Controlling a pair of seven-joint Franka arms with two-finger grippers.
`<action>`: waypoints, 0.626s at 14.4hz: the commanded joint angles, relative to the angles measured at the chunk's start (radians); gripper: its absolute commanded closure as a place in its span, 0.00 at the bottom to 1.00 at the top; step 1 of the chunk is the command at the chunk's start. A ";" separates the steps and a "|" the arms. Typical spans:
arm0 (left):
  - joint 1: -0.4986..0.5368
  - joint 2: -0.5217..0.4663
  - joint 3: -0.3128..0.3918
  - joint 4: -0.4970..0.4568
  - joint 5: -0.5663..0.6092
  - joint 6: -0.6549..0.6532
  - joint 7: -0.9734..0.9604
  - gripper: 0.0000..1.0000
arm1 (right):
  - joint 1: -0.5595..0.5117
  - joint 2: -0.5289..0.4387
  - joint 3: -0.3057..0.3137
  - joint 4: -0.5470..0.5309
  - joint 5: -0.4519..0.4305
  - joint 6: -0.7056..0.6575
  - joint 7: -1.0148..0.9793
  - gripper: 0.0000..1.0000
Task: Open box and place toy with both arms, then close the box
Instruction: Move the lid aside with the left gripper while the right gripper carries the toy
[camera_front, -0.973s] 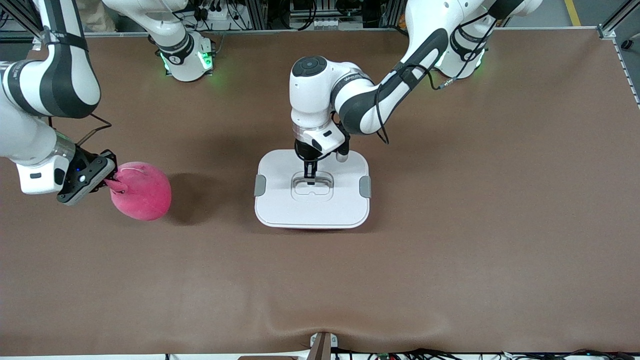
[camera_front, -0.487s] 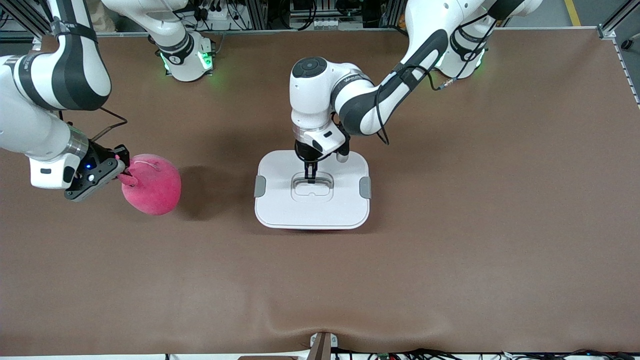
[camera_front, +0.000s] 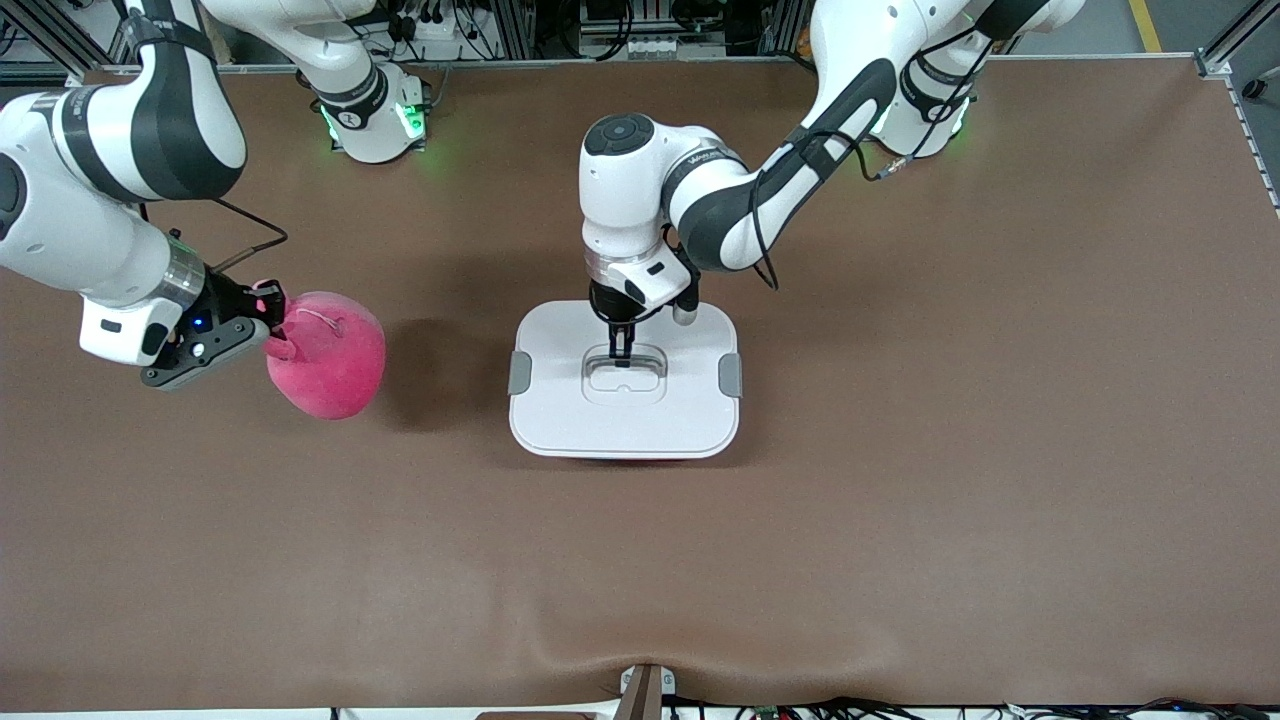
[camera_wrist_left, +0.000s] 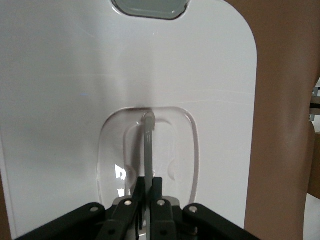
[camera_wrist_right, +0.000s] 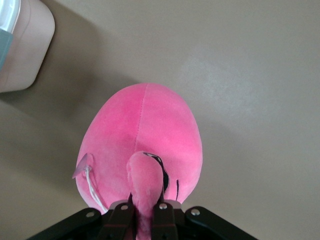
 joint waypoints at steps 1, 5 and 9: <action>-0.017 -0.007 0.009 0.022 0.040 0.002 -0.105 1.00 | 0.025 -0.030 -0.004 -0.008 0.016 -0.015 0.074 1.00; -0.006 -0.020 0.006 0.020 0.054 0.001 -0.099 1.00 | 0.045 -0.038 -0.002 -0.005 0.016 -0.015 0.205 1.00; 0.001 -0.057 0.003 0.015 0.048 -0.011 -0.089 1.00 | 0.082 -0.041 0.002 -0.002 0.016 -0.027 0.357 1.00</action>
